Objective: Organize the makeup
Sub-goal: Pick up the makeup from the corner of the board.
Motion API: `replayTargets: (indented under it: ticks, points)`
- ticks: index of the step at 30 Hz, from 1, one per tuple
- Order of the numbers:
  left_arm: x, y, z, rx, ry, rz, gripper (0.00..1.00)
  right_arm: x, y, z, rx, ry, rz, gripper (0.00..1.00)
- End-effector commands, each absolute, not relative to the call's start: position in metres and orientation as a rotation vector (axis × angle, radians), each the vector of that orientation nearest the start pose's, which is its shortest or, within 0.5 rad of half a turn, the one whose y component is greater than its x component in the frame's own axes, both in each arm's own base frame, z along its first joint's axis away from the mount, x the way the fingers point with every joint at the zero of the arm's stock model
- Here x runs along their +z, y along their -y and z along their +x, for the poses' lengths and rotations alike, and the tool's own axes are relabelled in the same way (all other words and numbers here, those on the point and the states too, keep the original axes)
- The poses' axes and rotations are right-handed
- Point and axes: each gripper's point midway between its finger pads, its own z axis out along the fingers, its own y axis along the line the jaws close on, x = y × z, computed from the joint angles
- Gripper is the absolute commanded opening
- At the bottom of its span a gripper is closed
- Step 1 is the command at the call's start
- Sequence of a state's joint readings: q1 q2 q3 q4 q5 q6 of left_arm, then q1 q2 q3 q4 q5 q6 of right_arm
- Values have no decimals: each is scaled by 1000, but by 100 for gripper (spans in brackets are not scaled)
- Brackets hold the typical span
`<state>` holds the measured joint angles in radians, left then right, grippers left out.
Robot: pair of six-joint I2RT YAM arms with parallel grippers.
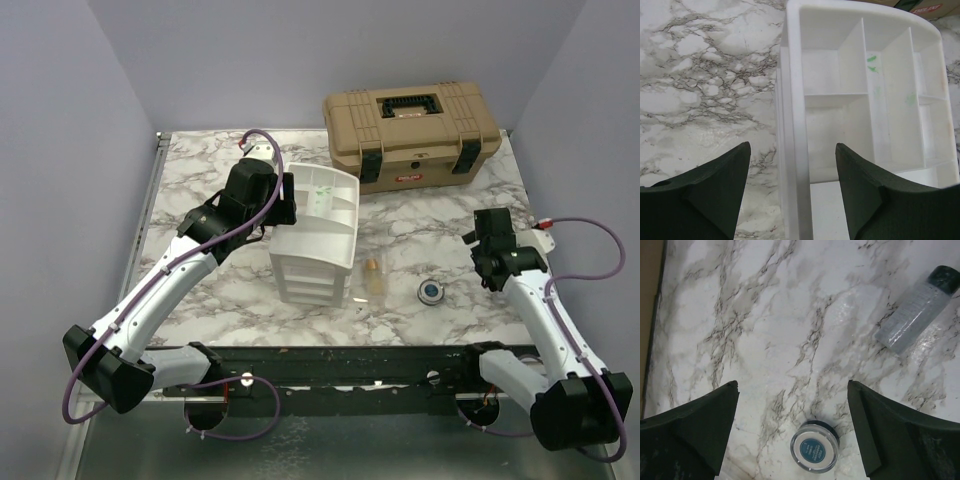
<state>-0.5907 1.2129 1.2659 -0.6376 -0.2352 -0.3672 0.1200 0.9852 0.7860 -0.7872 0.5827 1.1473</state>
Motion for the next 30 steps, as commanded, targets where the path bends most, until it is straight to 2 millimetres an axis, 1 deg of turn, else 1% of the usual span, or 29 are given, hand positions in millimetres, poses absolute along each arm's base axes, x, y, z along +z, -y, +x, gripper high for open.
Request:
replayTargets:
  ticks: [1,3,7,11,14,17,22,24,28,30]
  points:
    - [277,176,305,-342,-2132,102,70,122,60,237,-258,-1884,1446,95]
    - [279,176,305,-340,-2127,103,70,115,65,236,-256,-1913,1462,95]
    - [281,175,305,-338,-2122,105,70,94,82,229,-262,-1939,1564,96]
    - [284,173,305,-331,-2112,102,70,75,101,218,-284,-1933,1669,96]
    - [283,171,305,-321,-2112,99,70,65,110,216,-263,-1930,1717,96]
    - [282,172,306,-318,-2115,99,70,57,111,218,-231,-1949,1739,96]
    - [283,173,308,-320,-2114,100,70,45,112,214,-226,-1959,1771,96]
    - [282,173,308,-317,-2117,101,70,39,112,211,-218,-1950,1803,93]
    - [277,175,310,-311,-2131,108,70,24,109,212,-169,-1957,1823,88]
    - [276,175,310,-311,-2134,111,70,18,108,210,-174,-1974,1835,86]
